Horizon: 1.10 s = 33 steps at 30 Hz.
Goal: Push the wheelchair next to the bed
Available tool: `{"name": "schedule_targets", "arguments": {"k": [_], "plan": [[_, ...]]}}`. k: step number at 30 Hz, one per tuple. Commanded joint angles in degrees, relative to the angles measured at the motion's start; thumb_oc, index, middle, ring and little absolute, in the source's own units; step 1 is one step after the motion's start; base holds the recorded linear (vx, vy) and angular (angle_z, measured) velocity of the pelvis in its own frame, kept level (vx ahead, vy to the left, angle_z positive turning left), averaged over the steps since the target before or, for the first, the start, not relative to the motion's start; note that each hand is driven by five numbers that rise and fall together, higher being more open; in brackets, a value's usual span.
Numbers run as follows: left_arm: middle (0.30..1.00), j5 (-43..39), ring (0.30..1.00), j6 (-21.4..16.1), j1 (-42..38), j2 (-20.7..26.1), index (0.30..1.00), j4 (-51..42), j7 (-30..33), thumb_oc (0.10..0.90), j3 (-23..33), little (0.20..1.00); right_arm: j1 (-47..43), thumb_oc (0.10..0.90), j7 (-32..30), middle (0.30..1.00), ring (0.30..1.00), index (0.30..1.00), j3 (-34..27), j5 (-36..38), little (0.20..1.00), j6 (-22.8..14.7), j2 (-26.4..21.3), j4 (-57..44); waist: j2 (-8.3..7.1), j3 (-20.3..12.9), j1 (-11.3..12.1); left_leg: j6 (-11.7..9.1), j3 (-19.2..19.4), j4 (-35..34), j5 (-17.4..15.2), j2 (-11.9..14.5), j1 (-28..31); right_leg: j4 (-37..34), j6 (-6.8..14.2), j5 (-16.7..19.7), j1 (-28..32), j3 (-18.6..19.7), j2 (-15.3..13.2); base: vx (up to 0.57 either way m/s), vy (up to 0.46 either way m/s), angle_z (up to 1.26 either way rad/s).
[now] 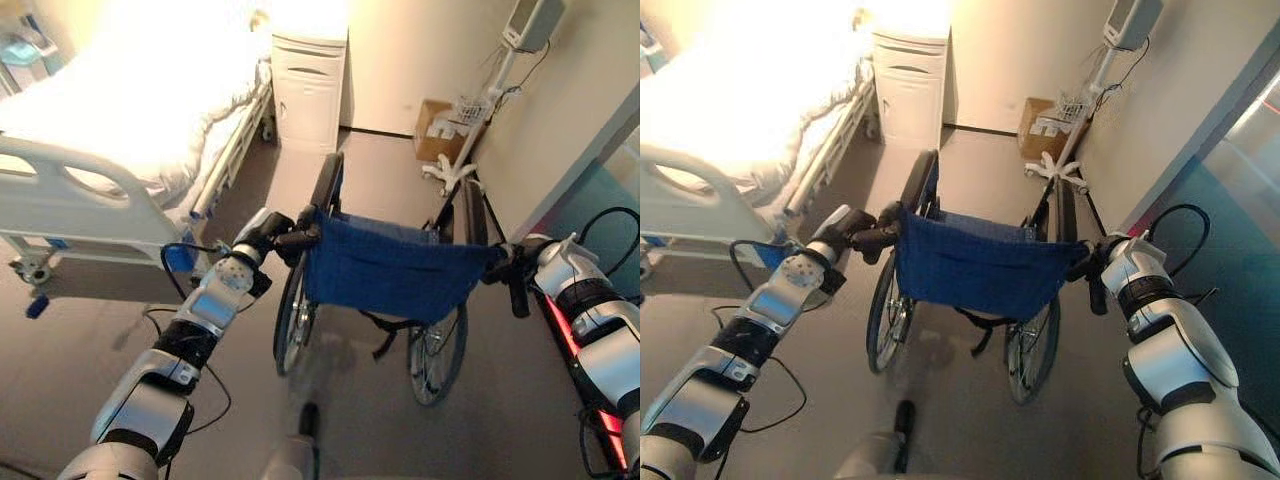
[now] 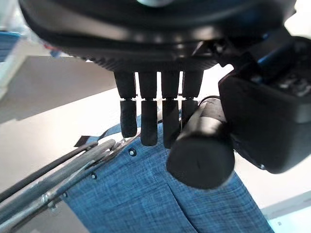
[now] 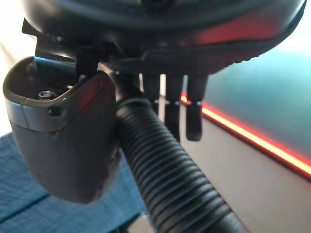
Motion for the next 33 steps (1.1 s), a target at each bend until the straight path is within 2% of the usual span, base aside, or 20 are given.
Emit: {"name": "schedule_targets", "arguments": {"k": [1, 2, 4, 7, 8, 10, 12, 13, 14, 15, 16, 19, 20, 22, 24, 27, 29, 30, 32, 33], "plan": [[0.3, 7.0, 0.3, 3.8, 1.9, 0.0, 0.3, 9.6, 0.8, 0.4, -4.3, 0.3, -7.1, 0.4, -2.9, 0.3, 0.3, 0.3, 6.0, -4.8, 0.3, -16.6, 11.3, -12.6, 1.43, 8.2, 5.9, -4.4, -0.7, 0.9, -6.4, 1.4, 2.0, 7.1, 0.0, 11.6, -3.1, 2.1, -3.4, 0.18, 0.172, -0.01], [0.3, 7.2, 0.3, 4.0, 1.6, -0.6, 0.3, 9.8, 1.1, 0.4, -4.4, 0.3, -7.3, 0.4, -3.1, 0.3, 0.3, 0.3, 5.8, -5.2, 0.3, -16.9, 11.5, -12.0, 1.07, 7.6, 6.3, -3.7, -0.5, 0.1, -6.6, 0.5, 1.9, 8.8, 1.2, 13.9, -2.4, 2.2, -4.4, 0.16, 0.166, 0.05], [0.3, 6.8, 0.3, 4.4, 1.4, -1.1, 0.3, 9.6, 1.1, 0.4, -4.7, 0.3, -7.4, 0.4, -3.3, 0.3, 0.3, 0.3, 5.8, -5.5, 0.3, -17.3, 11.3, -11.6, 0.8, 7.1, 6.5, -2.7, -0.4, -0.8, -6.9, -0.6, 2.2, 12.4, 2.0, 16.7, -2.3, 2.9, -5.3, 0.17, 0.182, 0.08], [0.3, 6.9, 0.3, 5.6, 2.3, -2.0, 0.3, 8.6, 1.9, 0.4, -5.2, 0.3, -5.4, 0.4, -4.5, 0.3, 0.3, 0.3, 5.8, -4.6, 0.3, -19.0, 9.8, -12.6, 0.48, 5.9, 5.5, -1.0, -1.3, -1.9, -8.0, -2.9, 3.5, 19.5, 3.9, 20.5, -4.7, 6.8, -3.1, 0.25, 0.166, 0.26], [0.3, 7.3, 0.3, 5.6, 3.3, -2.1, 0.3, 8.3, 1.7, 0.4, -5.0, 0.3, -4.2, 0.4, -4.3, 0.3, 0.3, 0.3, 5.6, -4.4, 0.3, -19.1, 9.1, -13.9, 0.58, 5.5, 4.8, -0.7, -2.0, -1.9, -8.6, -3.4, 4.6, 21.6, 4.2, 22.3, -6.7, 7.2, -3.2, 0.3, 0.12, 0.46], [0.3, 7.6, 0.3, 5.6, 4.3, -2.1, 0.3, 7.8, 1.5, 0.4, -4.8, 0.3, -3.4, 0.4, -3.5, 0.3, 0.3, 0.3, 5.4, -4.8, 0.3, -19.1, 8.5, -15.1, 1.19, 5.3, 3.9, -0.6, -2.9, -1.6, -9.4, -3.2, 6.2, 22.6, 3.5, 22.3, -9.5, 6.5, -4.8, 0.29, 0.031, 0.58], [0.3, 8.5, 0.3, 5.7, 5.2, -2.0, 0.3, 7.4, 1.2, 0.4, -4.4, 0.3, -3.6, 0.4, -3.1, 0.3, 0.3, 0.3, 5.2, -4.9, 0.3, -18.9, 8.6, -15.7, 3.7, 6.7, 1.8, -1.3, -4.9, -0.9, -11.3, -0.9, 11.1, 20.5, 1.6, 21.6, -18.6, 5.7, -7.8, 0.36, -0.101, 0.3], [0.3, 8.8, 0.3, 5.6, 5.2, -1.9, 0.3, 7.4, 1.2, 0.4, -4.3, 0.3, -3.6, 0.4, -3.1, 0.3, 0.3, 0.3, 5.1, -4.9, 0.3, -18.7, 8.7, -15.9, 3.98, 7.3, 1.3, -1.4, -5.2, -0.7, -11.9, -0.6, 12.1, 20.1, 1.3, 21.9, -20.1, 5.6, -8.6, 0.32, -0.192, -0.11], [0.3, 9.0, 0.3, 5.3, 5.1, -1.2, 0.3, 7.3, 0.6, 0.4, -4.3, 0.3, -3.4, 0.4, -3.2, 0.3, 0.3, 0.3, 5.0, -5.0, 0.3, -18.5, 8.6, -16.3, 3.92, 8.3, 0.4, -1.4, -5.9, -0.1, -13.5, -0.8, 13.7, 17.6, 1.6, 25.1, -23.4, 6.0, -10.9, 0.36, -0.327, -0.34], [0.3, 9.0, 0.3, 4.7, 4.8, -0.3, 0.3, 7.1, -0.3, 0.4, -4.4, 0.3, -3.3, 0.4, -3.2, 0.3, 0.3, 0.3, 5.0, -5.0, 0.3, -17.9, 8.2, -17.0, 2.71, 9.5, -0.9, -1.3, -7.3, 1.2, -16.5, -2.0, 15.5, 11.2, 2.8, 29.5, -26.4, 7.7, -13.5, 0.44, -0.408, -0.38], [0.3, 9.0, 0.3, 4.2, 4.6, 0.3, 0.3, 6.9, -0.8, 0.4, -4.6, 0.3, -3.4, 0.4, -3.2, 0.3, 0.3, 0.3, 5.1, -4.7, 0.3, -17.4, 7.7, -17.3, 2.32, 10.2, -1.5, -1.3, -8.6, 2.5, -18.7, -2.2, 16.4, 6.2, 3.4, 30.6, -27.2, 8.7, -14.2, 0.43, -0.414, -0.15], [0.3, 9.4, 0.3, 2.7, 4.8, 0.8, 0.3, 6.3, -1.7, 0.4, -5.3, 0.3, -3.6, 0.4, -2.7, 0.3, 0.3, 0.3, 5.0, -4.3, 0.3, -15.5, 6.4, -18.5, 2.55, 10.5, -2.1, -2.6, -11.3, 5.7, -22.0, -1.2, 17.7, -6.2, 4.2, 31.3, -27.5, 9.1, -15.9, 0.46, -0.371, 0.47], [0.3, 9.5, 0.3, 2.6, 5.0, 0.7, 0.3, 6.3, -1.6, 0.4, -5.3, 0.3, -3.7, 0.4, -2.5, 0.3, 0.3, 0.3, 5.0, -4.2, 0.3, -15.3, 6.3, -18.6, 2.63, 10.5, -2.1, -2.7, -11.5, 6.2, -22.5, -1.1, 17.7, -6.8, 4.3, 31.2, -27.5, 9.2, -15.9, 0.48, -0.376, 0.93], [0.3, 11.7, 0.3, 1.2, 6.2, 0.3, 0.3, 6.3, -2.0, 0.4, -5.3, 0.3, -3.5, 0.4, -2.3, 0.3, 0.3, 0.3, 5.0, -4.0, 0.3, -13.6, 6.0, -19.1, 1.97, 10.2, -1.9, -3.5, -13.0, 8.6, -23.9, -0.6, 17.8, -6.2, 4.3, 31.3, -25.8, 10.0, -16.2, 0.47, -0.391, 1.24], [0.3, 12.0, 0.3, 0.7, 6.5, 0.4, 0.3, 6.3, -1.8, 0.4, -5.3, 0.3, -3.6, 0.4, -2.4, 0.3, 0.3, 0.3, 5.1, -3.4, 0.3, -13.9, 5.4, -18.6, 1.75, 9.9, -2.2, -3.9, -13.4, 9.9, -24.6, -0.1, 17.9, -6.0, 4.3, 30.0, -25.0, 10.1, -15.5, 0.38, -0.287, 1.08], [0.3, 10.6, 0.3, 0.7, 7.5, 0.5, 0.3, 6.9, -0.8, 0.4, -4.7, 0.3, -4.2, 0.4, -1.4, 0.3, 0.3, 0.3, 5.8, -1.3, 0.3, -14.1, 4.5, -19.0, 1.35, 9.3, -3.3, -6.1, -13.7, 11.2, -26.1, 1.8, 20.5, 4.9, 4.4, 27.0, -26.7, 10.4, -14.7, 0.41, -0.232, 0.7], [0.3, 11.0, 0.3, 0.4, 7.9, 0.1, 0.3, 7.2, 1.8, 0.4, -3.9, 0.3, -5.3, 0.4, -1.4, 0.3, 0.3, 0.3, 6.9, -0.4, 0.3, -14.6, 3.5, -19.4, 1.34, 10.2, -4.4, -8.0, -10.1, 11.0, -22.7, 5.6, 21.1, 5.6, 3.1, 26.4, -26.5, 7.9, -13.7, 0.35, -0.258, 0.83], [0.3, 10.7, 0.3, 0.4, 7.9, 0.0, 0.3, 7.2, 2.2, 0.4, -3.9, 0.3, -5.3, 0.4, -1.5, 0.3, 0.3, 0.3, 7.0, -0.4, 0.3, -14.7, 3.4, -19.4, 1.43, 10.3, -4.5, -8.1, -10.0, 10.8, -22.5, 5.8, 21.2, 5.6, 2.9, 26.3, -26.5, 7.8, -13.5, 0.2, -0.183, 0.74], [0.3, 8.7, 0.3, -0.7, 6.6, -1.2, 0.3, 9.7, 4.8, 0.4, -3.2, 0.3, -6.5, 0.4, -3.0, 0.3, 0.3, 0.3, 7.0, -0.4, 0.3, -15.8, 3.4, -18.5, 2.2, 10.8, -6.1, -9.8, -7.7, 7.3, -18.6, 8.3, 23.0, 5.8, 2.2, 25.6, -27.0, 6.2, -12.3, 0.12, -0.141, 0.52], [0.3, 8.7, 0.3, -0.7, 6.5, -1.3, 0.3, 9.7, 4.9, 0.4, -3.2, 0.3, -6.5, 0.4, -3.0, 0.3, 0.3, 0.3, 7.0, -0.4, 0.3, -15.8, 3.4, -18.4, 2.23, 10.8, -6.1, -9.8, -7.7, 7.2, -18.5, 8.3, 23.1, 5.8, 2.2, 25.6, -27.0, 6.2, -12.3, 0.07, -0.12, 0.32]]}}
